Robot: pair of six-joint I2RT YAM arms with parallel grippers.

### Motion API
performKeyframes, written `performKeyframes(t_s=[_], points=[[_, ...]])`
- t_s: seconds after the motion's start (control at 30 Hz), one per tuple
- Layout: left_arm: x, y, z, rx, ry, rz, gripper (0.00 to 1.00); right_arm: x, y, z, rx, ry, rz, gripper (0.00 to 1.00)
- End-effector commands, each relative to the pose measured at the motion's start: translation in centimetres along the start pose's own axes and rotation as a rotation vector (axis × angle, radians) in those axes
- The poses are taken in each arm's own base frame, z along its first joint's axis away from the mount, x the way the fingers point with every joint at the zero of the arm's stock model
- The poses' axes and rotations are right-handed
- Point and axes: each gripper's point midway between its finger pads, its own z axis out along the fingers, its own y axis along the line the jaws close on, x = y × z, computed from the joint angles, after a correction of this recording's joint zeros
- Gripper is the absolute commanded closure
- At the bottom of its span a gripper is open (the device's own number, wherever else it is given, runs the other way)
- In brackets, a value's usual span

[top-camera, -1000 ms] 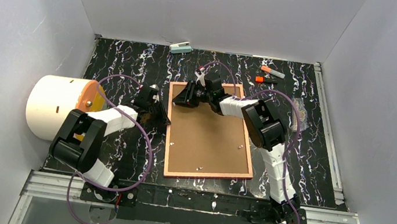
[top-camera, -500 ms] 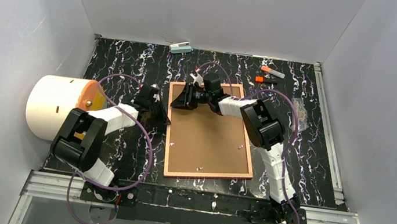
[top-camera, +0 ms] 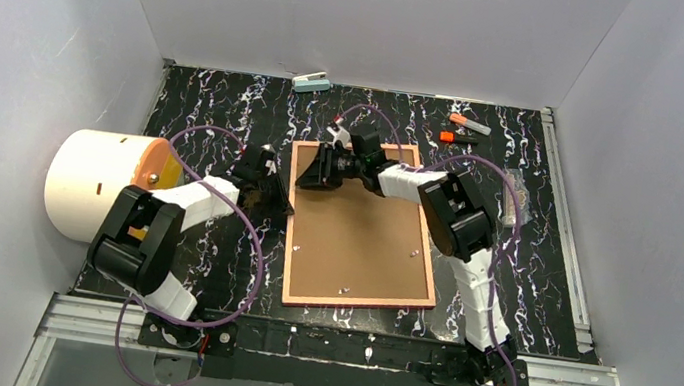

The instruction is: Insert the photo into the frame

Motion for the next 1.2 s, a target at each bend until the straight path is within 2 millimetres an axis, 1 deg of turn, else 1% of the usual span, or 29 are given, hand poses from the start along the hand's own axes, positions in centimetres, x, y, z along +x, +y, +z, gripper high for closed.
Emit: performKeyframes(t_s=[0.0, 0.03, 0.13, 0.23, 0.27, 0.3, 0.33, 0.4, 0.43, 0.53, 0.63, 0.77, 1.0, 1.17], points=[[0.0, -0.1, -1.8, -0.023, 0.009, 0.032, 0.81, -1.5, 4.4, -3.3, 0.008, -0.091, -0.043, 0.60], [-0.2, -0.4, -2.1, -0.014, 0.004, 0.037, 0.79, -1.3, 4.8, -4.1, 0.015, -0.115, -0.028, 0.59], [-0.4, -1.1, -2.9, 0.015, -0.007, 0.039, 0.74, 0.7, 4.9, -6.1, 0.044, -0.158, 0.068, 0.57], [0.2, -1.2, -3.5, 0.036, -0.002, 0.030, 0.69, 3.6, 5.3, -7.8, 0.054, -0.167, 0.165, 0.56], [0.6, -1.2, -3.6, 0.045, 0.006, 0.028, 0.67, 5.3, 4.9, -8.1, 0.075, -0.155, 0.204, 0.56], [1.0, -1.2, -3.7, 0.053, 0.018, 0.026, 0.67, 6.2, 5.0, -8.1, 0.082, -0.153, 0.221, 0.56], [1.5, -1.1, -3.7, 0.063, 0.035, 0.024, 0.66, 7.5, 5.1, -8.4, 0.098, -0.150, 0.242, 0.56], [2.5, -1.0, -3.8, 0.079, 0.056, 0.016, 0.65, 9.6, 5.7, -8.3, 0.131, -0.151, 0.263, 0.56], [2.8, -0.8, -3.8, 0.082, 0.061, 0.011, 0.65, 10.8, 6.1, -8.1, 0.145, -0.145, 0.267, 0.55], [3.7, -0.3, -3.9, 0.083, 0.066, 0.025, 0.64, 13.5, 6.9, -7.4, 0.212, -0.150, 0.293, 0.51], [4.3, 0.2, -3.8, 0.074, 0.076, 0.035, 0.63, 14.6, 7.4, -7.1, 0.270, -0.183, 0.303, 0.51], [4.6, 0.2, -3.3, 0.090, 0.078, 0.032, 0.64, 14.4, 7.2, -6.9, 0.303, -0.222, 0.301, 0.51], [4.4, 0.1, -1.9, 0.101, 0.078, 0.039, 0.76, 15.4, 6.3, -5.8, 0.329, -0.218, 0.301, 0.54], [4.9, 0.2, -1.7, 0.112, 0.085, 0.030, 0.81, 15.9, 5.9, -4.9, 0.325, -0.205, 0.312, 0.60]])
